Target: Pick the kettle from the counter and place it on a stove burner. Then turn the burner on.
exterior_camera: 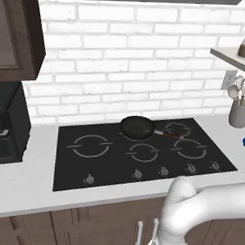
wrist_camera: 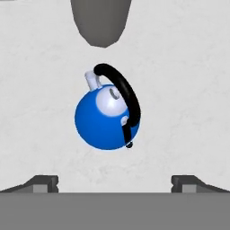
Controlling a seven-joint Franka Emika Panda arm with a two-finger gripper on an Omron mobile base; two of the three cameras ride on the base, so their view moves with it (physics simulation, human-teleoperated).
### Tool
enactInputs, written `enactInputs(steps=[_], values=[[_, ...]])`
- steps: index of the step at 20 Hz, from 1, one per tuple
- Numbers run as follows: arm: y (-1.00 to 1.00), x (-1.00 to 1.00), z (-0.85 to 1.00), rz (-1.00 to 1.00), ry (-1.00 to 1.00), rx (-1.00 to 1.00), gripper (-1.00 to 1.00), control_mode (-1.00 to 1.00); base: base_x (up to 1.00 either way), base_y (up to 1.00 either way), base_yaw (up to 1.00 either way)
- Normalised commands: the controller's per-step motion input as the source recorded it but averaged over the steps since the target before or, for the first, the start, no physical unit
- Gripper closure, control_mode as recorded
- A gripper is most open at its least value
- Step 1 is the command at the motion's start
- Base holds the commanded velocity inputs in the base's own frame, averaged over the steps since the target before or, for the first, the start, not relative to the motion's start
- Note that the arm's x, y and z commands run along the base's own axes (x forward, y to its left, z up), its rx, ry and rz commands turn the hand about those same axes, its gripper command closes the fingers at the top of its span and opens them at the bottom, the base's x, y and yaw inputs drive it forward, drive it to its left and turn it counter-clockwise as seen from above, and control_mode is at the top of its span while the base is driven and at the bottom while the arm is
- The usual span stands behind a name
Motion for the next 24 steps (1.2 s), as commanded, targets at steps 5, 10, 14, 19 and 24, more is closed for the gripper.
enactInputs(steps=[5, 10, 14, 19, 24], values=[[-0.23, 0.44, -0.35, 0.02, 0.00, 0.00, -1.00, -1.00, 0.00, 0.00, 0.00], [-0.35, 0.56, -0.42, 0.04, 0.00, 0.00, -1.00, -1.00, 0.00, 0.00, 0.00], [-0.38, 0.54, -0.37, 0.04, 0.00, 0.00, -1.00, -1.00, 0.00, 0.00, 0.00], [-0.17, 0.29, -0.16, 0.02, -0.01, 0.00, 1.00, -1.00, 0.00, 0.00, 0.00], [-0.01, 0.02, 0.00, 0.00, 0.00, 0.00, 1.00, -1.00, 0.00, 0.00, 0.00]])
